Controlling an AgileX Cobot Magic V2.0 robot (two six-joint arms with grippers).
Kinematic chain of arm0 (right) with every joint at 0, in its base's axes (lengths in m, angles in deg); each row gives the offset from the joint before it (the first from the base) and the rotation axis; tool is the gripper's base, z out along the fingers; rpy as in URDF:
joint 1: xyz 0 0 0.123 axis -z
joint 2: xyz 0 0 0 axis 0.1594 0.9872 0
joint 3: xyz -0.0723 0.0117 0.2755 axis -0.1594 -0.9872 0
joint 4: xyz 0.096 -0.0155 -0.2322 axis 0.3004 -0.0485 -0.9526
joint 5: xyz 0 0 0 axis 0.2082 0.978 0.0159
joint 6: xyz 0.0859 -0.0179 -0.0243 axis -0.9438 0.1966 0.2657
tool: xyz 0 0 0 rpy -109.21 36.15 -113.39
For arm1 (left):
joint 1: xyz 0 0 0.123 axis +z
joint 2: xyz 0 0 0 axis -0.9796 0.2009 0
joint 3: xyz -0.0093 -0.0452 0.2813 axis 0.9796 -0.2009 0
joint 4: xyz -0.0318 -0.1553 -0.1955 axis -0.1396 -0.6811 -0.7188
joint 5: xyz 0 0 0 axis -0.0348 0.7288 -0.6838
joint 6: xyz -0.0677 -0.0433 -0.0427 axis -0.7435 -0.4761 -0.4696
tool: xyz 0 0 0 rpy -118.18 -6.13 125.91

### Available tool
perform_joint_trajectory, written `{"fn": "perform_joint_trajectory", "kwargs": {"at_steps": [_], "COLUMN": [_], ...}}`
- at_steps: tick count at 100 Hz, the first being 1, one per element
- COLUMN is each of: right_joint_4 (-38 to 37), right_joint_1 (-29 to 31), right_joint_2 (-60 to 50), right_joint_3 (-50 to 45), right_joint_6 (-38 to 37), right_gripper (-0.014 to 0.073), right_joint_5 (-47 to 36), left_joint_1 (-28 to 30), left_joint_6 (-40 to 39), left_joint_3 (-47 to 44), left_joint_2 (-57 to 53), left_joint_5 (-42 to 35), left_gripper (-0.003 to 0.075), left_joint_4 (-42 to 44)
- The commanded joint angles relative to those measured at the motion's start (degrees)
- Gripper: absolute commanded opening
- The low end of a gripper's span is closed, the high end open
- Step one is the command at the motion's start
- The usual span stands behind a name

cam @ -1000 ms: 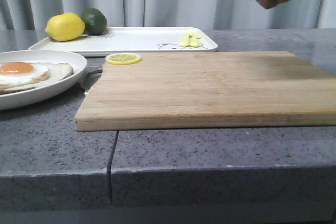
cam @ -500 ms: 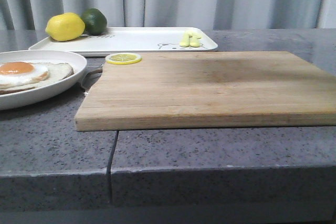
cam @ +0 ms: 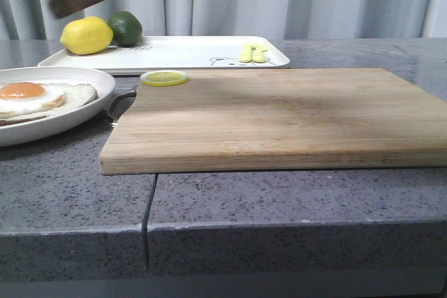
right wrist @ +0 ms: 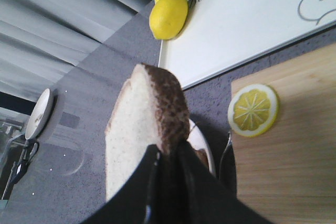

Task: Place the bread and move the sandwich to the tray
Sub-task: 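Lift the bread slice with the right gripper toward the egg plate, then lower the bread onto the egg toast and open the right gripper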

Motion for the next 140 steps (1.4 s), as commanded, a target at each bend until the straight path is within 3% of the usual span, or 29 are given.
{"fn": "perform_joint_trajectory", "kwargs": {"at_steps": [1, 55, 140], "right_joint_4": [0.6, 0.5, 0.5], "right_joint_1": [-3.0, -11.6, -12.8], "right_joint_2": [1.6, 15.7, 22.0], "right_joint_3": [5.2, 17.2, 20.2], "right_joint_6": [0.3, -8.9, -9.9], "right_gripper": [-0.0057, -0.0058, -0.0058], "right_joint_5": [-1.7, -11.4, -13.7], "left_joint_1": [0.1, 0.1, 0.1], "left_joint_6": [-0.3, -0.3, -0.3], "left_joint_3": [2.1, 2.1, 2.1], "left_joint_2": [0.3, 0.3, 0.3], "left_joint_5": [-3.5, -3.5, -3.5], "left_gripper": [0.0385, 0.0385, 0.0385], "left_joint_4": [-1.4, -1.4, -1.4]}}
